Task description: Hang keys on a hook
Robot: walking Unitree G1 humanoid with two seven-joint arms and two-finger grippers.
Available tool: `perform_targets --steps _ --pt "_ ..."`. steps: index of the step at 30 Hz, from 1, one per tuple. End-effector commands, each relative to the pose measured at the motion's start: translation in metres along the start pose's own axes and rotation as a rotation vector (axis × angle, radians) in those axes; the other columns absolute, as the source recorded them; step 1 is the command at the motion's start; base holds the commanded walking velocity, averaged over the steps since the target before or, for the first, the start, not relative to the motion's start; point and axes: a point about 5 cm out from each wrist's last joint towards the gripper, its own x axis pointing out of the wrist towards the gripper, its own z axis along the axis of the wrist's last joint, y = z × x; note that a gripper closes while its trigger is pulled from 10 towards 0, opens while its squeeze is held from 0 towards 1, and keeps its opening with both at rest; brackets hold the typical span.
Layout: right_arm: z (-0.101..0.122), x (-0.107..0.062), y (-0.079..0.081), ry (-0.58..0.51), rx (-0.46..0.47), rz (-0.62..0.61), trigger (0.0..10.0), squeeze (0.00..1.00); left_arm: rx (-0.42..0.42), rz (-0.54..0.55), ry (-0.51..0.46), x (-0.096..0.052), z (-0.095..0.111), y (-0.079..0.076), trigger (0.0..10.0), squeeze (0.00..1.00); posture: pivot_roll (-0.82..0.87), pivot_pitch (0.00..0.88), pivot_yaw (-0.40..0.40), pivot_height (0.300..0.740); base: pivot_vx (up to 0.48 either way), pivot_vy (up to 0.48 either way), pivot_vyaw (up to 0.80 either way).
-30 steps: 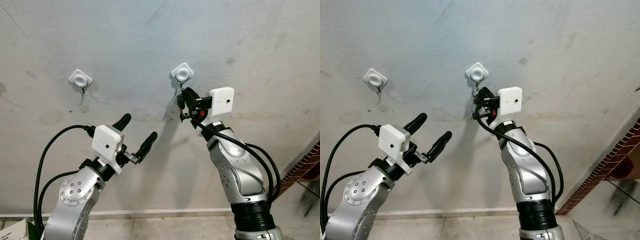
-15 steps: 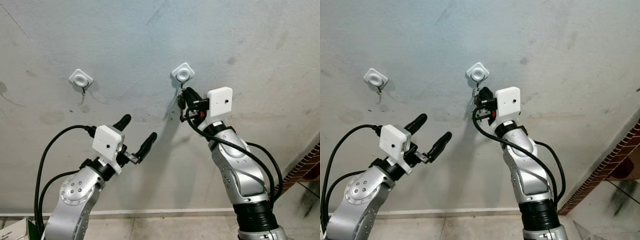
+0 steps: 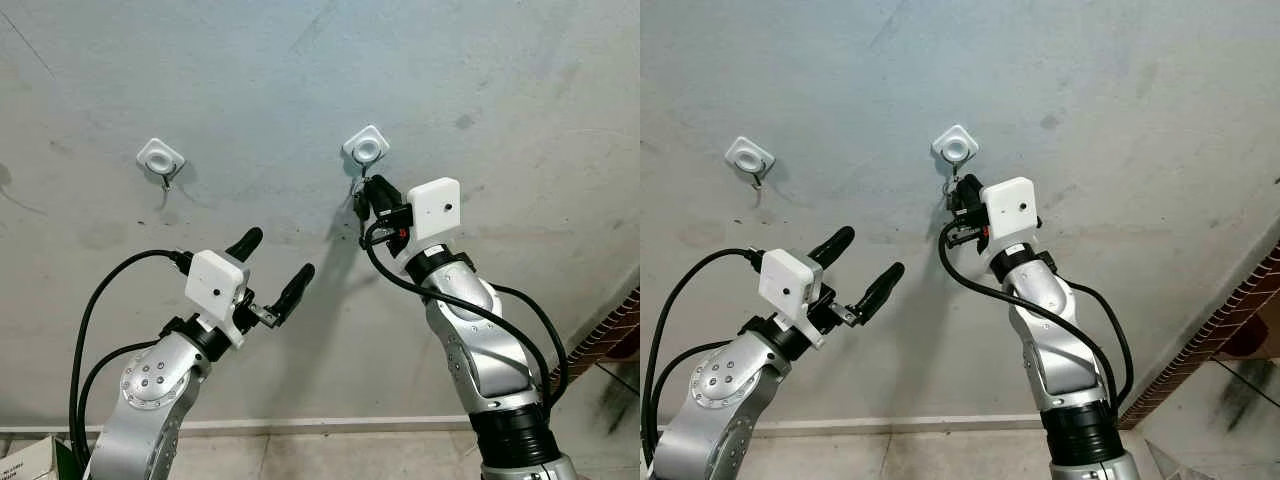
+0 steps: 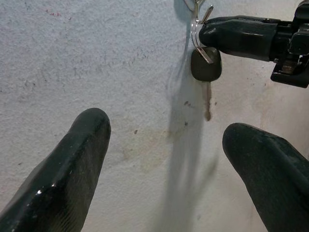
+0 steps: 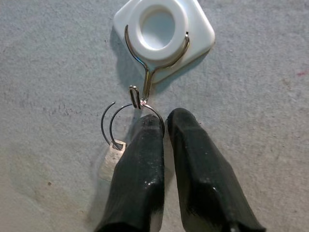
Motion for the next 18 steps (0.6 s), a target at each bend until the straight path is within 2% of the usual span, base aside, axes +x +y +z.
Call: perform_targets --steps 1,18 --pt "0.0012 -0.0005 0.0019 -0.010 -0.002 0.008 10.0 1.00 0.011 -0.001 0.001 0.0018 0.0002 0.0012 10.0 0.00 0.09 0.000 0.048 0.740 0.000 0.000 0.00" --pt "0.0004 -0.0023 -0.0025 -0.010 -0.006 -0.018 10.0 1.00 0.008 -0.001 -0.001 0.0023 0.0003 0.0006 10.0 0.00 0.08 0.000 0.048 0.740 0.000 0.000 0.00"
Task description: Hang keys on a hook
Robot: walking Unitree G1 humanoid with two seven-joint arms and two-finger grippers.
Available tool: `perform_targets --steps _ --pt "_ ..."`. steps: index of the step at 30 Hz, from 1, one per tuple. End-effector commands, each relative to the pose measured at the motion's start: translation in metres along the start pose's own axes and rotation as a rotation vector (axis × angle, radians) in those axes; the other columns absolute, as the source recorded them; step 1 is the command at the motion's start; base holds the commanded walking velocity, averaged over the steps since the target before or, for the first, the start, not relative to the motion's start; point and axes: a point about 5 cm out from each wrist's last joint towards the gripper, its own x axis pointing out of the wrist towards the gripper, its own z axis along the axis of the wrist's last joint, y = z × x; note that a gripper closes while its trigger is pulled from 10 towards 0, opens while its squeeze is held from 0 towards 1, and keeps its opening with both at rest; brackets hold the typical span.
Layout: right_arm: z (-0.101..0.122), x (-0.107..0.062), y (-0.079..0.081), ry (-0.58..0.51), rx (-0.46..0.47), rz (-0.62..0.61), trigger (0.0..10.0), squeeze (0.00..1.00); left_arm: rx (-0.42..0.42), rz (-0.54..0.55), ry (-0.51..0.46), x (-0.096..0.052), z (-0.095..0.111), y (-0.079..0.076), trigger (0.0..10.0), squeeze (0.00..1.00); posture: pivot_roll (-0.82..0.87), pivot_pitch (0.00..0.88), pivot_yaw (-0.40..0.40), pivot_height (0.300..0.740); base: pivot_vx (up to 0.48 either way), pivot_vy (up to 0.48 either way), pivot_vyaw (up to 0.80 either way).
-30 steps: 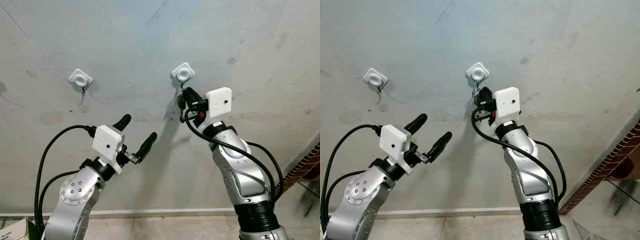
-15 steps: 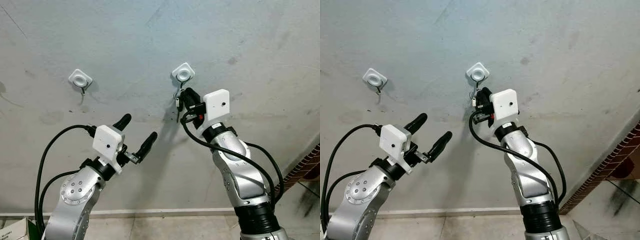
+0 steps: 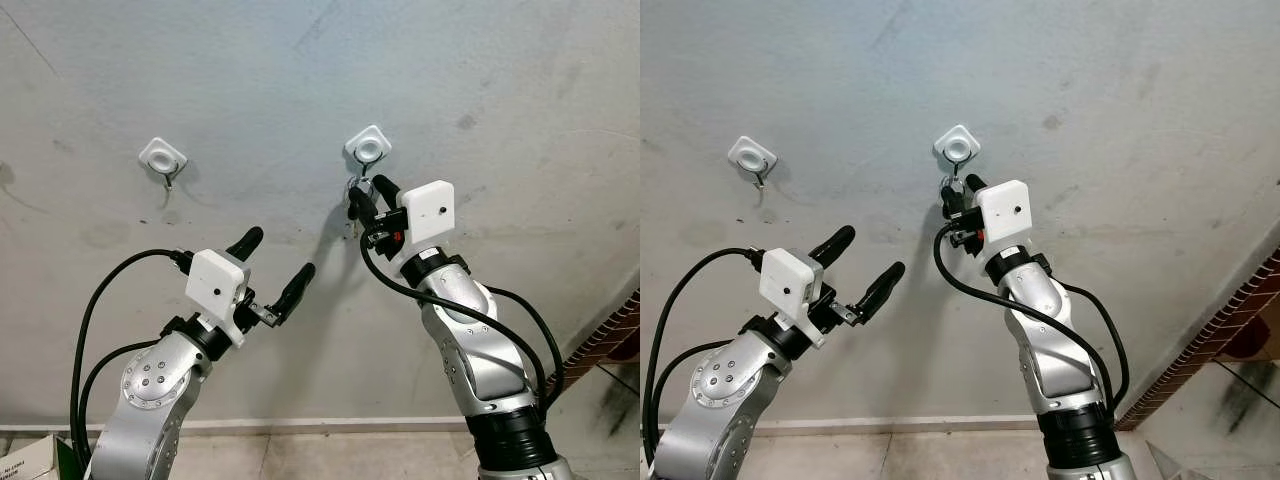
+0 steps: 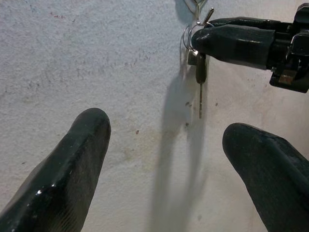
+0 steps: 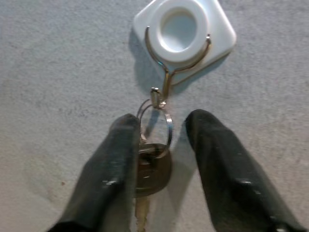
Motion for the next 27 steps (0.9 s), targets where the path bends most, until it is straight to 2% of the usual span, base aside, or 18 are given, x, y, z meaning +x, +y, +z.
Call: perform_targets --steps 1,16,24,27 --pt "0.001 -0.003 -0.008 -0.004 -0.013 -0.035 10.0 1.00 0.009 -0.001 0.000 0.002 0.000 0.001 10.0 0.00 0.08 0.000 0.048 0.740 0.000 0.000 0.00" --pt "-0.011 -0.020 -0.023 0.053 -0.073 -0.100 10.0 1.00 0.005 -0.008 -0.009 0.004 0.001 0.000 10.0 0.00 0.07 0.000 0.052 0.740 0.000 0.000 0.00" --pt "-0.012 -0.028 -0.027 0.056 -0.081 -0.115 10.0 1.00 0.009 0.039 -0.006 -0.004 0.001 0.007 10.0 0.00 0.06 0.000 0.055 0.740 0.000 0.000 0.00" --pt "-0.012 -0.036 -0.029 0.062 -0.097 -0.117 10.0 1.00 0.017 0.074 0.005 -0.012 0.000 0.010 10.0 0.00 0.06 0.000 0.049 0.740 0.000 0.000 0.00"
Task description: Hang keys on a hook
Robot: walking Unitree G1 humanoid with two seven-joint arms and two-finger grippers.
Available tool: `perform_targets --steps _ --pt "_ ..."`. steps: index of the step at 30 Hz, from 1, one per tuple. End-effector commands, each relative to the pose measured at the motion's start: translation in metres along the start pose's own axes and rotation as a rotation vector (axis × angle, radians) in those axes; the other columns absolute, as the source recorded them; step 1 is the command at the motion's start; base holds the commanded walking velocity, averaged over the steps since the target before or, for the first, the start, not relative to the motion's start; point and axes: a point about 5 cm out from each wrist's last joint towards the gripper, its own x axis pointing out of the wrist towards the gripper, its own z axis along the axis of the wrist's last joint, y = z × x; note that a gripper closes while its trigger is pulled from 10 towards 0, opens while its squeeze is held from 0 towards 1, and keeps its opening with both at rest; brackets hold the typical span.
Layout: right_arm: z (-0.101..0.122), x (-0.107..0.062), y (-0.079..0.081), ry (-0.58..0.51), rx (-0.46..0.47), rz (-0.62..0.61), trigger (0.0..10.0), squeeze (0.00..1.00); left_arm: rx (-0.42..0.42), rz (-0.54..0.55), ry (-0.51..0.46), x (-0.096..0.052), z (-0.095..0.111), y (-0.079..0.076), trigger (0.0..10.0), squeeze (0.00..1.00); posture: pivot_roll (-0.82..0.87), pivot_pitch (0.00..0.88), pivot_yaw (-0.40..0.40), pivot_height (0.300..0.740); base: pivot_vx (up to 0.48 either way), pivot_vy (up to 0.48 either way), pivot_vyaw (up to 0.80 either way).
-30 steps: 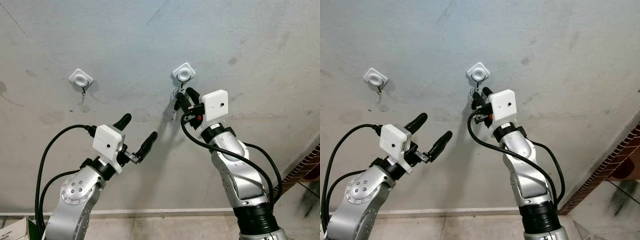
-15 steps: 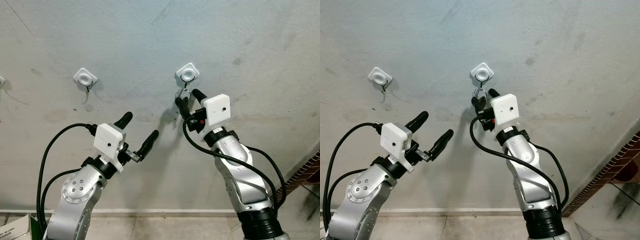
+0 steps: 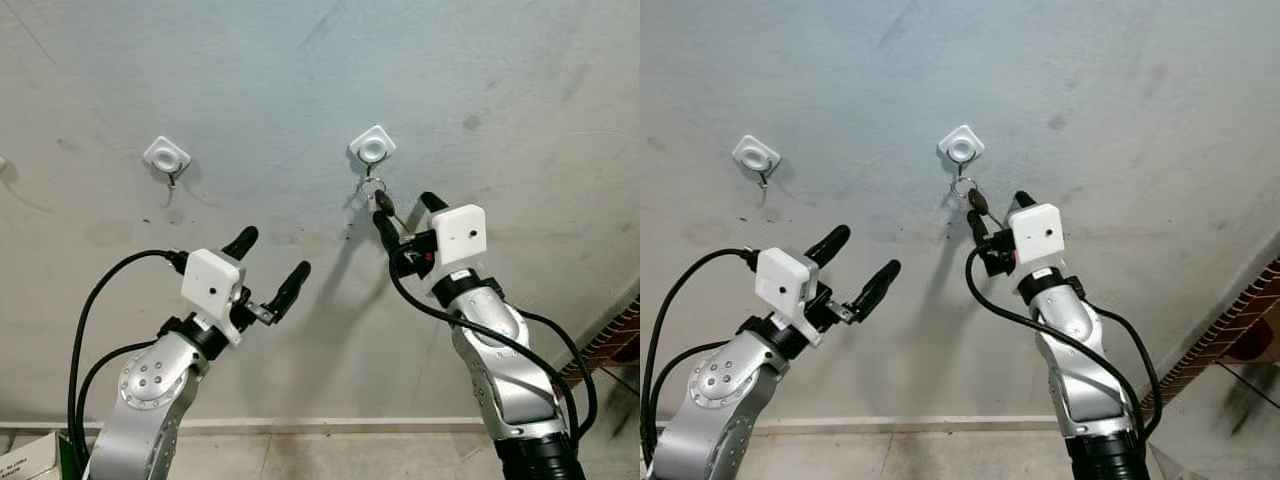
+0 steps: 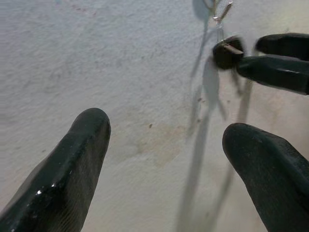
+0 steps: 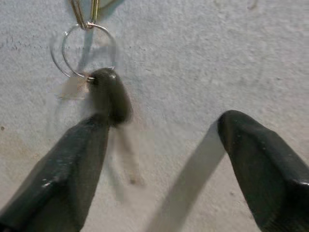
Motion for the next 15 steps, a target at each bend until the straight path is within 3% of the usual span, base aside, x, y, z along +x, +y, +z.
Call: perform_targets --steps 1,15 --pt "0.005 -0.003 -0.002 -0.017 -0.016 -0.004 10.0 1.00 0.022 0.031 -0.002 -0.005 0.003 0.005 10.0 0.00 0.06 0.000 0.049 0.740 0.000 0.000 0.00" --pt "-0.015 -0.042 -0.010 0.116 0.116 -0.123 10.0 1.00 -0.001 0.158 0.078 -0.031 -0.009 0.006 10.0 0.00 0.06 0.000 0.035 0.740 0.000 0.000 0.00"
